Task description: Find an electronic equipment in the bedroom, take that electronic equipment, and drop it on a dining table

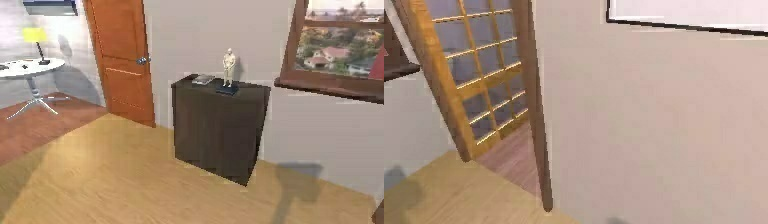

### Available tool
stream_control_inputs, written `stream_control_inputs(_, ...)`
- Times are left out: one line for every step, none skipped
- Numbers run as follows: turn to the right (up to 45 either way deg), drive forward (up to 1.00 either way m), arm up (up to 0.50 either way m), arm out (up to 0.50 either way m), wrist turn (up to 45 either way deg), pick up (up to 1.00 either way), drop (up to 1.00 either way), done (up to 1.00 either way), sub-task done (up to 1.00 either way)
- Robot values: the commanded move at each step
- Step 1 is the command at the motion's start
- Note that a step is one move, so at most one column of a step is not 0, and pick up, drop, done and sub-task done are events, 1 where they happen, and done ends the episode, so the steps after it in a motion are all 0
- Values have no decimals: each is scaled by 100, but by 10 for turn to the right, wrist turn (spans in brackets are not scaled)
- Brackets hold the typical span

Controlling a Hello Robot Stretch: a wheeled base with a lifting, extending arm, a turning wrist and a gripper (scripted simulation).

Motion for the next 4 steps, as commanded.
stream_control_inputs(-450,0,0,0,0,0,0,0,0)
stream_control_inputs(-450,0,0,0,0,0,0,0,0)
stream_control_inputs(-210,0,0,0,0,0,0,0,0)
stream_control_inputs(0,60,0,0,0,0,0,0,0)
